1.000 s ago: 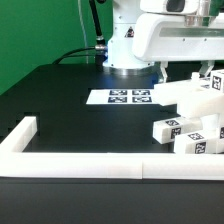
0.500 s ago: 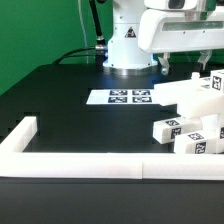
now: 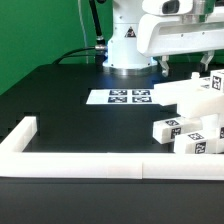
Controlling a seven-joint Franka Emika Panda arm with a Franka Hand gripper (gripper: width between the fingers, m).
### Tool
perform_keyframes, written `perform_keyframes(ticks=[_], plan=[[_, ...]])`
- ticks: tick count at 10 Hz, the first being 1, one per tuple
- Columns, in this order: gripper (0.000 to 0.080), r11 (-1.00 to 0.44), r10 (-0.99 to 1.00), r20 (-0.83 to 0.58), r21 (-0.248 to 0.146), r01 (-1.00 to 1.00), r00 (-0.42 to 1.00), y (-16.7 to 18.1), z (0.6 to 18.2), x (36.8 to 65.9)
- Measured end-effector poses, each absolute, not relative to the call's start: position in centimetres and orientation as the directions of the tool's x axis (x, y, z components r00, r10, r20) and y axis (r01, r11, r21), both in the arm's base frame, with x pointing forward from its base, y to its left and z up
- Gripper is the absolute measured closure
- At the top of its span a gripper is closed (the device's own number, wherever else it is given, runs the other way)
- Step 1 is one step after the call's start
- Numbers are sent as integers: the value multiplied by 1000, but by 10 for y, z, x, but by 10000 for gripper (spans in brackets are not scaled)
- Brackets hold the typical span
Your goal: Assemble chair
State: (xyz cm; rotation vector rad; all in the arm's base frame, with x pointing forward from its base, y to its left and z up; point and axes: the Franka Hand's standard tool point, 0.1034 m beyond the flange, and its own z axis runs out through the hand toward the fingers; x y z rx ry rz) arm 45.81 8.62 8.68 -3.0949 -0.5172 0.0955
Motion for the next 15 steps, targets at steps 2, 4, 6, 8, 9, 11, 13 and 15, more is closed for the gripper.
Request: perform_keyframes(ticks=[2,4,6,8,9,11,13,15], plan=[[150,-946,325,-60,-12,325,944,86,86,458],[150,-961,277,-67,-29,276,958,93,72,452],[150,-966,259,-75,-36,256,963,97,64,451],[150,-969,246,-86,-25,245,965,100,49,446],[150,-970,244,-83,-25,243,966,99,51,447],[150,-970,244,-84,-25,243,966,99,50,447],[150,-970,244,-82,-21,243,966,102,45,443],[150,-968,252,-96,-20,252,963,106,38,438]])
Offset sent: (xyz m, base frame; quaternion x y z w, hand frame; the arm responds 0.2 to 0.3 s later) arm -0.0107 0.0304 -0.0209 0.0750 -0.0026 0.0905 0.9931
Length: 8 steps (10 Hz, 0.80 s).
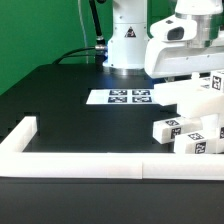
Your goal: Assemble chair
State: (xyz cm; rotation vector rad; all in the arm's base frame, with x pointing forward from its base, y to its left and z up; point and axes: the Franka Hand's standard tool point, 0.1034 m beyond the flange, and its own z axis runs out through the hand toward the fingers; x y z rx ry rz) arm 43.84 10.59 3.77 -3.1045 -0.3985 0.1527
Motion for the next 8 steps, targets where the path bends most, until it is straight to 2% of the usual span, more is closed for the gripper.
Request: perform_keyframes(ticks=[8], plan=[[150,-965,261,-114,-8,262,958,103,17,419]])
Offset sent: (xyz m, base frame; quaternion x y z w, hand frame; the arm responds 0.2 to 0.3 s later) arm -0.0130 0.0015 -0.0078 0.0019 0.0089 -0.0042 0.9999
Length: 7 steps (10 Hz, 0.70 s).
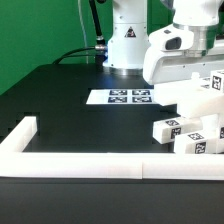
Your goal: Assemble chair
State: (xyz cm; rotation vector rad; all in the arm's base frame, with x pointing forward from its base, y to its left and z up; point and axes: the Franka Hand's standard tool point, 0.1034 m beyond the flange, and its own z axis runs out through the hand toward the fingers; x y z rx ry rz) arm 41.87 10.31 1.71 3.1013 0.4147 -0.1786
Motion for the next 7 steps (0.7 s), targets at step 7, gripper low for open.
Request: perform_keyframes(ticks=[7], plan=[[278,-965,261,-115,-3,262,959,104,12,424]])
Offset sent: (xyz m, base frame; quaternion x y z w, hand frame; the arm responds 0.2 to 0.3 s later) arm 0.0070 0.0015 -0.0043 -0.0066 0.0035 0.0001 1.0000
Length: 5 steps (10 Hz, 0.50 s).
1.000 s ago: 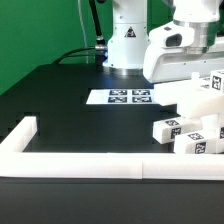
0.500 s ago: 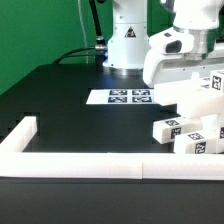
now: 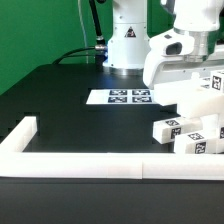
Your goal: Assemble chair
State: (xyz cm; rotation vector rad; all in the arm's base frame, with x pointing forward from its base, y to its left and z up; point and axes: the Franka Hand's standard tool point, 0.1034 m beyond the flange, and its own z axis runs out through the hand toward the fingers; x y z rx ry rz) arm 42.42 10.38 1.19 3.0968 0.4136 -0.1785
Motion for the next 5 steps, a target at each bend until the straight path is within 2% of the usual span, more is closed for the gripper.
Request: perform_keyframes(ticks=[1,2,5], plan=[[416,-965,261,-113,-3,262,959,104,12,425],[514,-965,261,-112,-3,262,959,104,13,426],[514,-966,258,-112,-3,260,960,103,13,426]])
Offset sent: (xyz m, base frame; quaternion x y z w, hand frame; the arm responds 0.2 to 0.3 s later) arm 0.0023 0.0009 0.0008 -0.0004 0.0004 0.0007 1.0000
